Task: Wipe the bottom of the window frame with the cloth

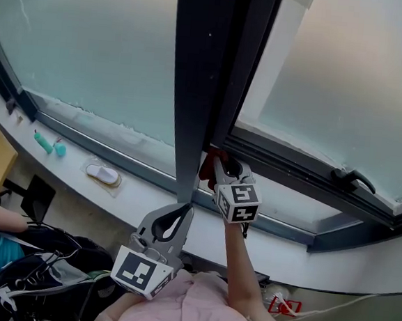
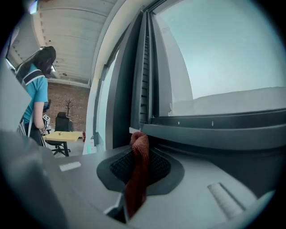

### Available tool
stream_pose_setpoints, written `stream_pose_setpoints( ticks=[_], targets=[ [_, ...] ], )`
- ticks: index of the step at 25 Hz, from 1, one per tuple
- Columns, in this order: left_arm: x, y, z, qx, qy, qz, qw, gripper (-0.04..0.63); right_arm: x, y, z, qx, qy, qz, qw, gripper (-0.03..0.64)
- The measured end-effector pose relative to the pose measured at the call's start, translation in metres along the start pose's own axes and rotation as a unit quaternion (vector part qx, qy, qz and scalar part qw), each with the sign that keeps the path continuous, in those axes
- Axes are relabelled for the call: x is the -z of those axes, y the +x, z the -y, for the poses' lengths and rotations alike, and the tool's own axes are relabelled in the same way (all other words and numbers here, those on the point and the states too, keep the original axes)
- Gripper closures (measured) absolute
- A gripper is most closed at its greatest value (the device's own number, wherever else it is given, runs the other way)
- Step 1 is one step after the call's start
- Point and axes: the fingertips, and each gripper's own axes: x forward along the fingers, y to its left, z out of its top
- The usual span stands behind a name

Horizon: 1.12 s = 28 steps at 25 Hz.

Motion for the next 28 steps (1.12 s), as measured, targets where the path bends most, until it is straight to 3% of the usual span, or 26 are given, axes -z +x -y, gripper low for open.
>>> stream_pose_setpoints(
  ticks=[5, 15, 28],
  targets=[
    [-0.001, -0.004, -0.010, -0.013, -0.005, 0.002, 0.9999, 0.597, -0.001, 0.003, 0.000, 0.003, -0.023, 0.006, 1.000, 0.569],
    [0.000, -0.007, -0.006, -0.022, -0.002, 0.000, 0.9998, 0.598, 0.003, -0.004, 0.006, -0.005, -0.020, 0.003, 1.000, 0.571],
    [0.005, 0.003, 0.009, -0.007, -0.001, -0.006, 1.0000, 0.598, 0.005, -0.025, 0.026, 0.011, -0.006, 0.011, 1.000, 0.571]
  ],
)
